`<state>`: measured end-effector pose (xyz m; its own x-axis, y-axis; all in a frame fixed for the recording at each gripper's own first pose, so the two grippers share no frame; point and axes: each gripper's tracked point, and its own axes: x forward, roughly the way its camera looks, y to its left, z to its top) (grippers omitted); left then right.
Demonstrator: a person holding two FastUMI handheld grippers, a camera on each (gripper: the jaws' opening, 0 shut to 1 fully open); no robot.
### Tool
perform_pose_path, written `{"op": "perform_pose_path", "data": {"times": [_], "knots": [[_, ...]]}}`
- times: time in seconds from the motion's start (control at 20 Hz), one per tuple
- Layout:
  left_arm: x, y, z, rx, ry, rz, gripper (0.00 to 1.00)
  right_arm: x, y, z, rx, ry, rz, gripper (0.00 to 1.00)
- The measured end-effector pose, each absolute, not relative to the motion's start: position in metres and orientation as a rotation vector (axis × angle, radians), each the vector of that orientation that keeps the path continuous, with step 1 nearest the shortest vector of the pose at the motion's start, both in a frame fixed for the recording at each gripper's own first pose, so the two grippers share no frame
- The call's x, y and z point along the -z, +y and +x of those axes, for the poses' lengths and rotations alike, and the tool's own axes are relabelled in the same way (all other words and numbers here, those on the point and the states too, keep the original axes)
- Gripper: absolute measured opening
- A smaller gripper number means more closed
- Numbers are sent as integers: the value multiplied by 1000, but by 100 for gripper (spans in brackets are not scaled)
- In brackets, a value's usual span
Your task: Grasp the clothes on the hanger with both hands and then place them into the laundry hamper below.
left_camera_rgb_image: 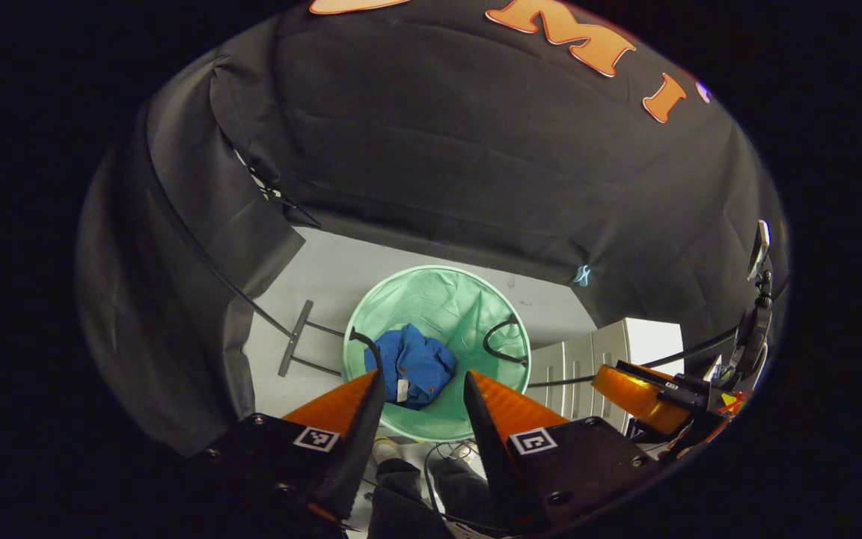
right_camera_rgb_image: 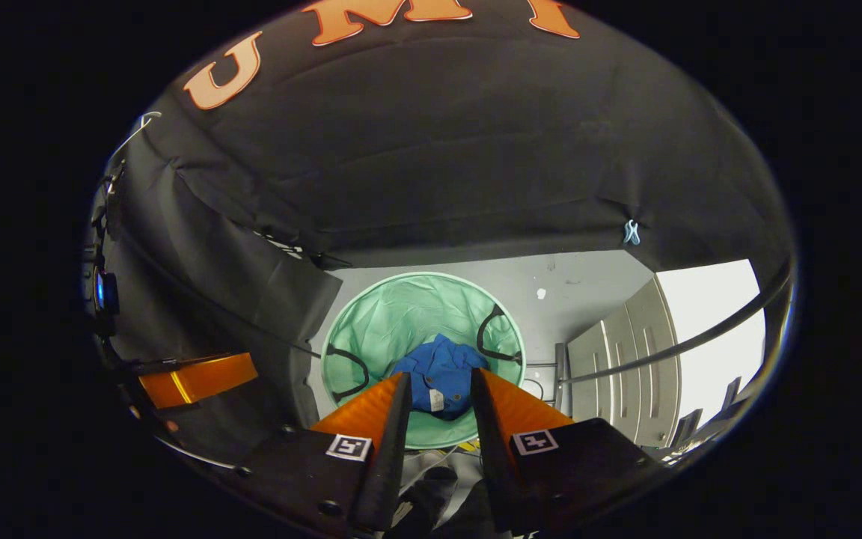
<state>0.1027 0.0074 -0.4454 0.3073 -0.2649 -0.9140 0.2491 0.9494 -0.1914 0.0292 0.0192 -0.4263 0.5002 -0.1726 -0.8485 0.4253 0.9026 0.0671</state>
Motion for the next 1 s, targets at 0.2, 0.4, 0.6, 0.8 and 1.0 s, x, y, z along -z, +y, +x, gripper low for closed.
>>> {"op": "perform_pose_path", "data": {"times": [0.2,0.4,0.6,0.8,1.0], "knots": [[429,21,88,331,1186,-22,80,403,21,15,383,934,273,59],[405,31,80,327,1146,-21,80,380,17,1,409,905,243,93],[378,32,70,336,1099,-29,82,349,11,-4,419,847,209,92],[350,26,74,349,1021,-60,93,313,12,-6,408,784,176,99],[311,25,80,354,937,-77,93,278,13,-7,400,729,150,99]]}}
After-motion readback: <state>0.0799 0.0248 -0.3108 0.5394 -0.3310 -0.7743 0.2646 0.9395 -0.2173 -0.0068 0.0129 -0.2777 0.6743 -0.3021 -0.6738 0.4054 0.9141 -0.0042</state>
